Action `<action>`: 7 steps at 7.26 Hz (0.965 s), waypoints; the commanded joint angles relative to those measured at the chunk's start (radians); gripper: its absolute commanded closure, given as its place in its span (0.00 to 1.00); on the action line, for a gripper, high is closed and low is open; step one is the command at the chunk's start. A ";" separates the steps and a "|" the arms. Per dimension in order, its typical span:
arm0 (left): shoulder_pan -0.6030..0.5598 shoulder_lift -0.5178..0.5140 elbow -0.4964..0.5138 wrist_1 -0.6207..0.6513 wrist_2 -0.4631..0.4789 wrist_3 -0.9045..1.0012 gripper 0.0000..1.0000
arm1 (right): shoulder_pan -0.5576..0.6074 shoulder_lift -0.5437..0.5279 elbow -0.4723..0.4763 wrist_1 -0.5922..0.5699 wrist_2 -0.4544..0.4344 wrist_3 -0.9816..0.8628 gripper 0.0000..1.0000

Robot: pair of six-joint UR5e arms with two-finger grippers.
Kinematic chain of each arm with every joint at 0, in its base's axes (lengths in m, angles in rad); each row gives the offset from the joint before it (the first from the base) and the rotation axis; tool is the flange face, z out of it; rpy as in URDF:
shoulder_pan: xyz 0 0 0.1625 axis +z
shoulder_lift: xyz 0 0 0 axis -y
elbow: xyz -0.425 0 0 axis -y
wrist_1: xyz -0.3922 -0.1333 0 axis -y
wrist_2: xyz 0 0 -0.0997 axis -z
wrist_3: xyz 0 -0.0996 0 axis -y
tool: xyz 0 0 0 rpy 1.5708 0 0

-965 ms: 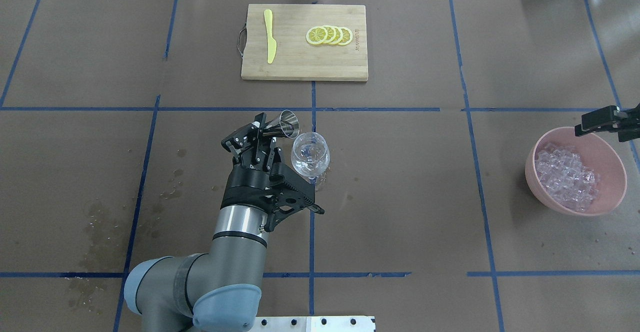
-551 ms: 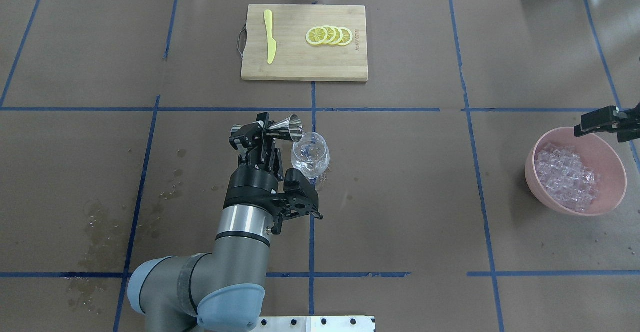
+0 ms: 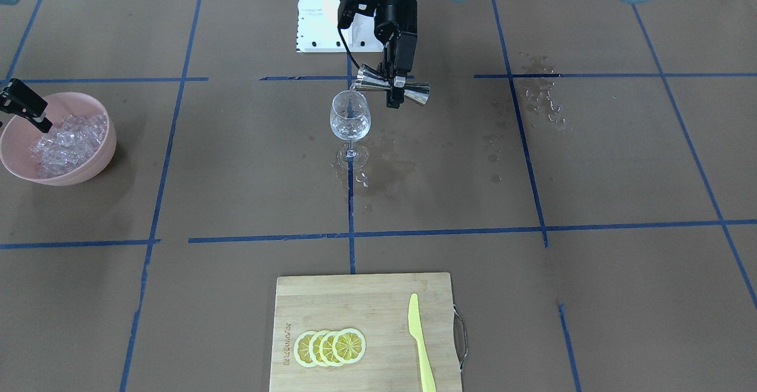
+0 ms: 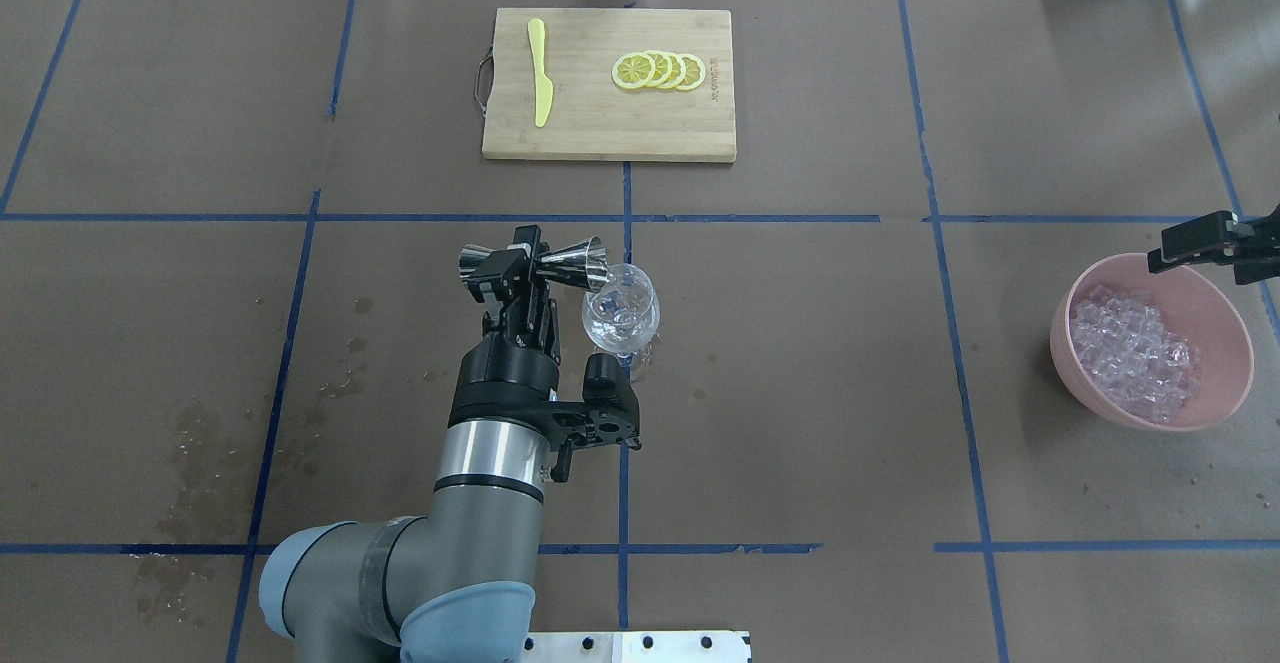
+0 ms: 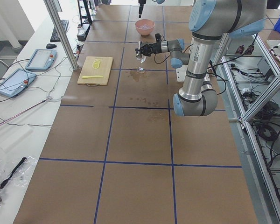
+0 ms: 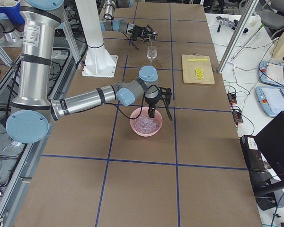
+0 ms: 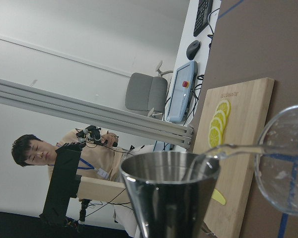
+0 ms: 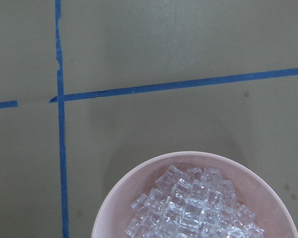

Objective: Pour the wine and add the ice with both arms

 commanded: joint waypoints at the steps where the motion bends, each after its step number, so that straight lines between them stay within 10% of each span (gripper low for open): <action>1: 0.016 0.001 0.004 0.001 0.072 0.044 1.00 | 0.000 -0.002 0.000 0.000 0.003 0.002 0.00; 7: 0.029 -0.002 0.045 -0.002 0.155 0.145 1.00 | 0.000 -0.002 0.005 0.002 0.004 0.020 0.00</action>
